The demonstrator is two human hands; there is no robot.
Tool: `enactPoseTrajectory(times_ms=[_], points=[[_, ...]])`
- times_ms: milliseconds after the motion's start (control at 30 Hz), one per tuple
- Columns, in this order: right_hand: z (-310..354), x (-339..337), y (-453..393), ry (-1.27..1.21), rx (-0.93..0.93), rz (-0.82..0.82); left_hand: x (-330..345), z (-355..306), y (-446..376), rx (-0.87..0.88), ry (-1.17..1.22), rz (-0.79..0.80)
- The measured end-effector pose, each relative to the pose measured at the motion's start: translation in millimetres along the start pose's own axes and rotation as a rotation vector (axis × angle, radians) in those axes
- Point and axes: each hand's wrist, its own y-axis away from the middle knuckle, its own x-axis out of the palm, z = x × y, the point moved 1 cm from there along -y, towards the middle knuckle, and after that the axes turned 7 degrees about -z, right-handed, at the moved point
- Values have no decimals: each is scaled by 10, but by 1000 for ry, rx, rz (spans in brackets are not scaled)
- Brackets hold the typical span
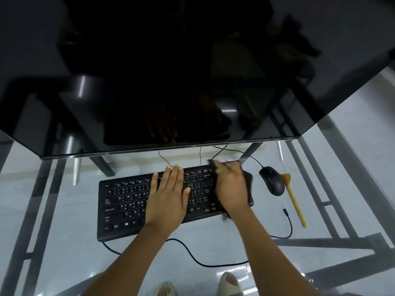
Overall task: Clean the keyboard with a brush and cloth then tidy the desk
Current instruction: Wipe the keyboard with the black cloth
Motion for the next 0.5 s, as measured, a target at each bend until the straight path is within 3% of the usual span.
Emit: enactPoseTrajectory(times_ms=[100, 200, 267, 300, 433, 500], points=[[23, -70, -17, 26, 171, -54, -5, 20, 12, -6, 5, -9], [454, -4, 294, -113, 34, 163, 2, 44, 23, 4, 10, -19], [427, -50, 414, -98, -121, 157, 7, 24, 16, 9, 12, -21], [324, -89, 400, -68, -110, 175, 1, 25, 12, 9, 7, -18], [-390, -243, 326, -66, 202, -19, 6, 16, 11, 2, -27, -4], [-374, -308, 413, -55, 226, -59, 12, 7, 15, -3, -30, 1]])
